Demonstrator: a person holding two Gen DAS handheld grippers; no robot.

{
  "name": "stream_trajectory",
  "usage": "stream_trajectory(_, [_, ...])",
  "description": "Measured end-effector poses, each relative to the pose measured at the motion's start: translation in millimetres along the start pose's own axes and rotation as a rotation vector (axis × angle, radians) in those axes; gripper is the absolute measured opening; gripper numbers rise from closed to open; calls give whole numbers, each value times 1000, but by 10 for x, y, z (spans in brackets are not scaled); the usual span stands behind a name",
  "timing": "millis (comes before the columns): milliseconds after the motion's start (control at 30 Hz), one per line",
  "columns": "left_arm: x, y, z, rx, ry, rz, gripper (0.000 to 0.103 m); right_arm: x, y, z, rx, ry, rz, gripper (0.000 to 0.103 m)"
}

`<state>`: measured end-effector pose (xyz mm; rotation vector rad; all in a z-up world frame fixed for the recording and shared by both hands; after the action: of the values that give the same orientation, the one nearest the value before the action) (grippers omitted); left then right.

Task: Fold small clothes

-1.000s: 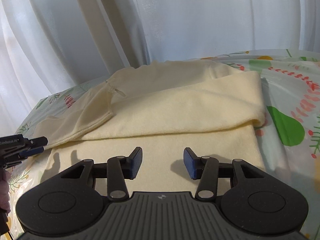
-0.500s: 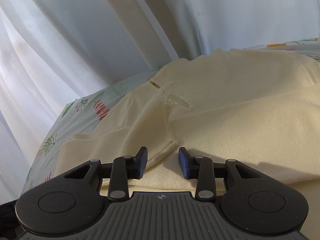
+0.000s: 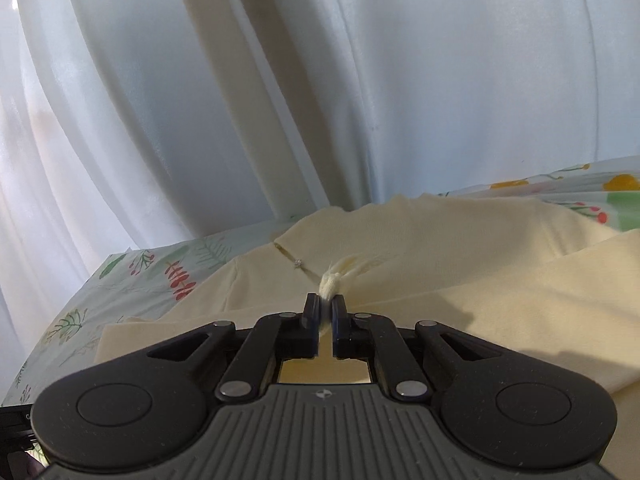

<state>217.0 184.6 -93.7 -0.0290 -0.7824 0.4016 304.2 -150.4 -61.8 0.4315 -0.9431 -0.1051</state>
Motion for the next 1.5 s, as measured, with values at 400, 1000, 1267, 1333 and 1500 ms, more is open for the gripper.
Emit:
stream_trajectory(400, [46, -333, -155, -76, 30, -50, 30, 17, -1175, 267, -317, 26, -177, 6])
stream_trajectory(1000, [58, -393, -204, -83, 57, -61, 37, 51, -1159, 260, -355, -26, -117, 7])
stream_trajectory(1267, [65, -376, 91, -320, 79, 5, 37, -42, -1321, 592, -115, 10, -415, 37])
stream_trajectory(1333, [27, -439, 1, -389, 125, 55, 37, -114, -1377, 545, -78, 55, -521, 37])
stream_trajectory(1500, [-48, -672, -184, -442, 189, 54, 36, -304, -1431, 417, -24, 121, -704, 36])
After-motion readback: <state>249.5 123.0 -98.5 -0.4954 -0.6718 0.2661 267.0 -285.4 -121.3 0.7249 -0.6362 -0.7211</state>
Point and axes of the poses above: each gripper's, at about its wrist camera, not at the fingertips, and z roughly against the way its jaws point, y to its left, x to its top, the point moved 3 cm from there along -z, roughly the way its jaws point, and after that the axes turned 7 degrees about -z, right-handed, at the moved point
